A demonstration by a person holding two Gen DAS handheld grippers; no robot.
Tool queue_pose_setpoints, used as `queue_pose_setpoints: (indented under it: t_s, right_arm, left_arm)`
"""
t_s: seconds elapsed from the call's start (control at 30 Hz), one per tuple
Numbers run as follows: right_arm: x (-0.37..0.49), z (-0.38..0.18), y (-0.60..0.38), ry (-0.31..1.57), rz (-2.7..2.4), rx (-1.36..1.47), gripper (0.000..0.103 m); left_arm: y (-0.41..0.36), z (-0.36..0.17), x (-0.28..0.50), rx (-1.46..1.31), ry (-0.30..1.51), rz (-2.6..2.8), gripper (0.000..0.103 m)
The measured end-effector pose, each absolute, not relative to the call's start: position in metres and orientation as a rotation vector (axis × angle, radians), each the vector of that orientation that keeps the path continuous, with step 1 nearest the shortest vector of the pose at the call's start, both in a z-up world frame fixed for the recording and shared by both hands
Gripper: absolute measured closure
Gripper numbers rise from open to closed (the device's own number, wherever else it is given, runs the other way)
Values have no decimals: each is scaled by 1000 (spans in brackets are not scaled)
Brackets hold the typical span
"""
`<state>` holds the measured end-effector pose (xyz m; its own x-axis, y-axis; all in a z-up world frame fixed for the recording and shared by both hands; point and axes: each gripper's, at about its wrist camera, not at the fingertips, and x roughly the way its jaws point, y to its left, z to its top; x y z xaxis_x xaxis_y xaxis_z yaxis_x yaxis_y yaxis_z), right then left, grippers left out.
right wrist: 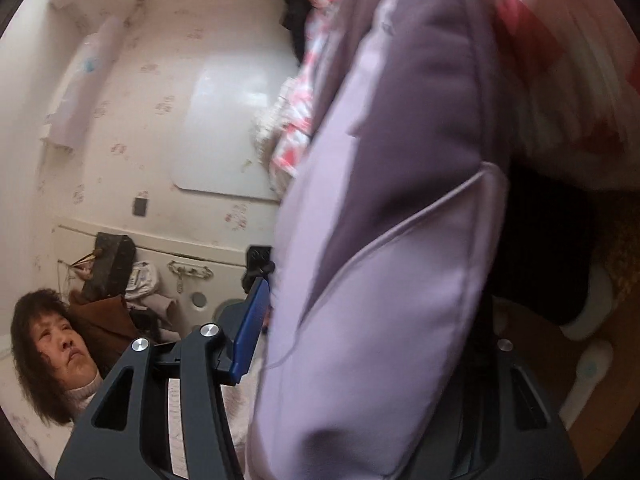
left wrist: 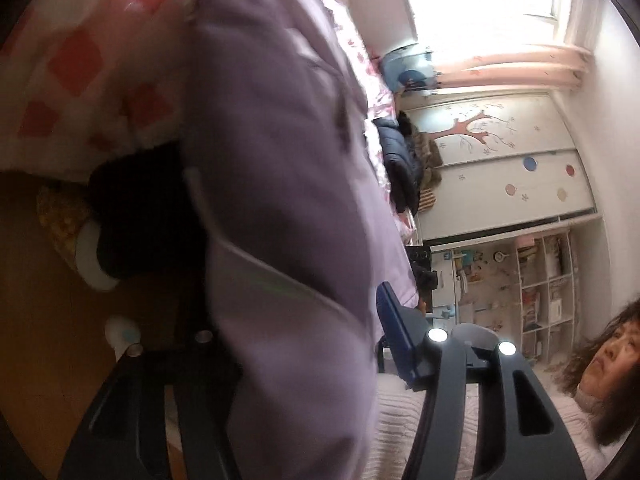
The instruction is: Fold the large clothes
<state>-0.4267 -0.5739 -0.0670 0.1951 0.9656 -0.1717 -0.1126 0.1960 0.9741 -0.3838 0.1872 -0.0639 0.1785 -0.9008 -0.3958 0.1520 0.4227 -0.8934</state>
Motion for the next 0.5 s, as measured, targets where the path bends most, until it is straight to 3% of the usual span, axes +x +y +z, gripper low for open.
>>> queue_pose_setpoints:
  t_s: [0.03,0.1,0.13,0.27,0.37,0.5]
  right_arm:
    - [-430,-58,-572,1006,1014,1068,49]
    - [-434,-39,-573,875,1050,1096,49]
    - [-435,-30,-574,810,1063,1104,49]
    - [-430,-12,-577,696,1099,1115,49]
    - [-433,-19,-575,787,1064,1037,49]
    - [-438,-61,-575,969,1011,1000,49]
  left_arm:
    - [186,-55,-385,-821,1113,-882,64]
    - [188,-36,-385,-805,1041,-878,79]
    - [187,-23,-385,-791,1000,-876,82]
    - [176,12,-387,-695,929,-873,84]
    - [168,11,-389,-585,976,-844,84]
    - [170,-30,-387,-551,1094,-757,69]
